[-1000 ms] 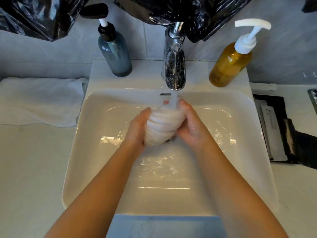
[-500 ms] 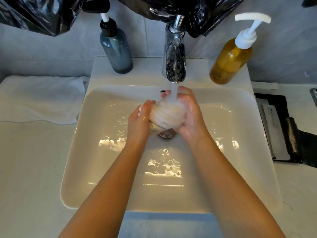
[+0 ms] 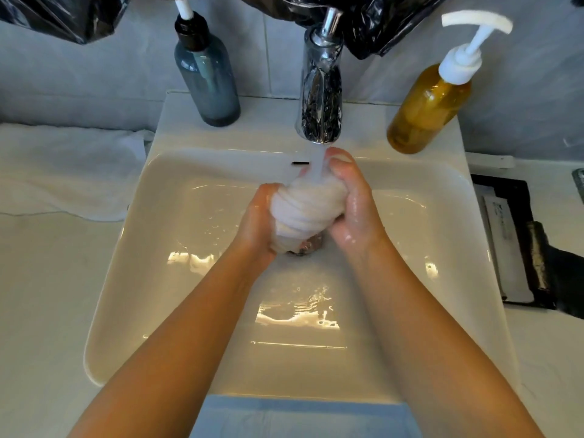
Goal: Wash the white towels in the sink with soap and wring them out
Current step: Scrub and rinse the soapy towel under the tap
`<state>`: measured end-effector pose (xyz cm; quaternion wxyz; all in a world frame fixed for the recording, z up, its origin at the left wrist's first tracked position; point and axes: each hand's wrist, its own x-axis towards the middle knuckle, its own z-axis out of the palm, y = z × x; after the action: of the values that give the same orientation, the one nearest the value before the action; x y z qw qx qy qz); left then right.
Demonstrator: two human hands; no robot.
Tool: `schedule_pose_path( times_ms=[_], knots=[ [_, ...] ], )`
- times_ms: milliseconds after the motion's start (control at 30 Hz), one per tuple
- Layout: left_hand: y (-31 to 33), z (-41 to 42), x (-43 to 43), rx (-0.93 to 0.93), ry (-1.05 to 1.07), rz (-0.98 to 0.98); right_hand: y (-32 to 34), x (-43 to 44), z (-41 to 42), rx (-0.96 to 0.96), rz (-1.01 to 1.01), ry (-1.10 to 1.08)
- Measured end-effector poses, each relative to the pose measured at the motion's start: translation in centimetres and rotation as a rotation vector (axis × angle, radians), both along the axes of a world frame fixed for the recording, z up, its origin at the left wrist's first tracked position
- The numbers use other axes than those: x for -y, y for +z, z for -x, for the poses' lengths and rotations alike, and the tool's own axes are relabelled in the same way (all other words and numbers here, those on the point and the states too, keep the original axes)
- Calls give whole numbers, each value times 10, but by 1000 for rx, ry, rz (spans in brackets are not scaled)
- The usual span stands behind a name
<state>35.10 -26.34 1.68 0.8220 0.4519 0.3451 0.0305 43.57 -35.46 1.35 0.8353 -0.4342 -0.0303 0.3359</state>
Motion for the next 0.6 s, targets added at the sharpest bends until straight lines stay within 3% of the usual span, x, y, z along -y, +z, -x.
schedule_pose_path(
  times_ms=[133, 267, 333, 400, 600],
  knots=[
    [-16, 4, -2, 56, 101, 42, -14, 8, 11, -59, -49, 27],
    [-22, 9, -6, 25, 229, -21, -17, 13, 21, 28, -34, 133],
    [-23, 13, -5, 72, 307, -244, -15, 11, 22, 31, -44, 106],
    [-22, 20, 0, 221, 322, -607, -14, 9, 23, -18, -24, 74],
    [-16, 34, -5, 481, 136, -1439, -21, 10, 27, -306, -106, 155]
  ],
)
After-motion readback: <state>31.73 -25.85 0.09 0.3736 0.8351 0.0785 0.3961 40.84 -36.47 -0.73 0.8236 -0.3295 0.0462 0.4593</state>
